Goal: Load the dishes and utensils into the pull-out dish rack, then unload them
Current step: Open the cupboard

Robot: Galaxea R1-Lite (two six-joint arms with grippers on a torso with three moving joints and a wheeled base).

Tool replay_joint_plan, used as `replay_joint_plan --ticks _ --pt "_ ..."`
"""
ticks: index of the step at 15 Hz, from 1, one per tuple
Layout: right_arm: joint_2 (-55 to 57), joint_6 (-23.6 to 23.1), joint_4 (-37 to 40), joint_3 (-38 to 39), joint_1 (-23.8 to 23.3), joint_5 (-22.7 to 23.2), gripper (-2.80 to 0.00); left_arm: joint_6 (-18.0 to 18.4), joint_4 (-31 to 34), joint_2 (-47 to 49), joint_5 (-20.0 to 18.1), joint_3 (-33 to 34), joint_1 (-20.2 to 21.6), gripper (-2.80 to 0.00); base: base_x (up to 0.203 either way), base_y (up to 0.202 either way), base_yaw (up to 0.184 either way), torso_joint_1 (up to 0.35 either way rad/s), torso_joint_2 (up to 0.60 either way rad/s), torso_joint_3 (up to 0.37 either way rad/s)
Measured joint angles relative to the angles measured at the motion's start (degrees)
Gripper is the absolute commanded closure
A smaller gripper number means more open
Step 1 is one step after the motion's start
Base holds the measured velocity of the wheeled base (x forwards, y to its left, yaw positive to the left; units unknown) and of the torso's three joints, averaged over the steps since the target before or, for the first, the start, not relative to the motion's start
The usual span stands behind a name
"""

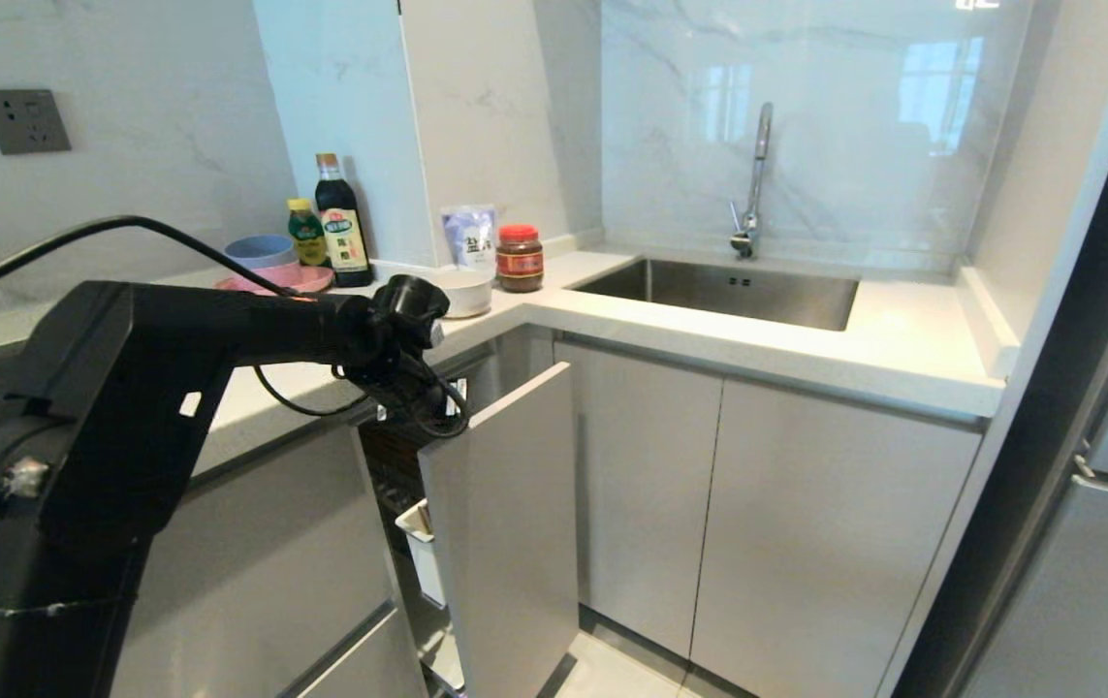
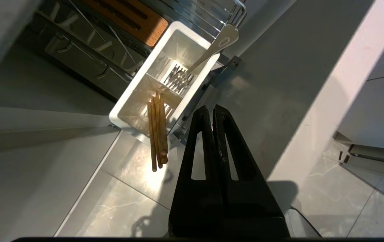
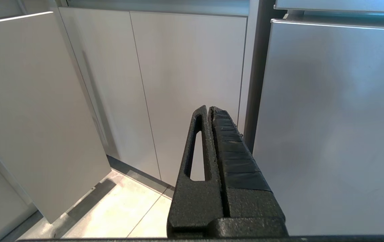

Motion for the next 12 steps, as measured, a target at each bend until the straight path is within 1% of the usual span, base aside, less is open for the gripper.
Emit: replay_joint_plan --ticks 2,3,7,9,12 --pt "0.0 0.0 0.0 0.0 -0.02 0.0 0.0 -0.27 0.04 0.55 -0.04 0.05 -0.48 0.0 0.0 0.0 0.0 0.0 0.0 0.0" --pt "0.0 0.0 0.0 0.0 0.0 0.0 0.0 -1.04 0.12 0.71 -0.04 0.16 -0.97 0.0 0.0 0.0 0.0 0.0 0.0 0.0" --pt "0.0 0.0 0.0 0.0 0.0 -0.01 0.0 -5.02 0.09 0.82 0.05 0.69 -4.4 0.0 0.0 0.0 0.0 0.0 0.0 0.0" --pt "0.0 -0.02 0.0 0.0 0.0 -0.02 0.0 -6.34 0.65 0.65 -0.35 1.19 -5.73 0.0 0.0 0.0 0.0 0.0 0.0 0.0" --pt "0.0 0.0 -0.01 0.0 -0.02 -0.02 0.0 -9.59 0.17 -0.09 -0.44 2.46 -8.27 0.0 0.0 0.0 0.0 0.0 0.0 0.0"
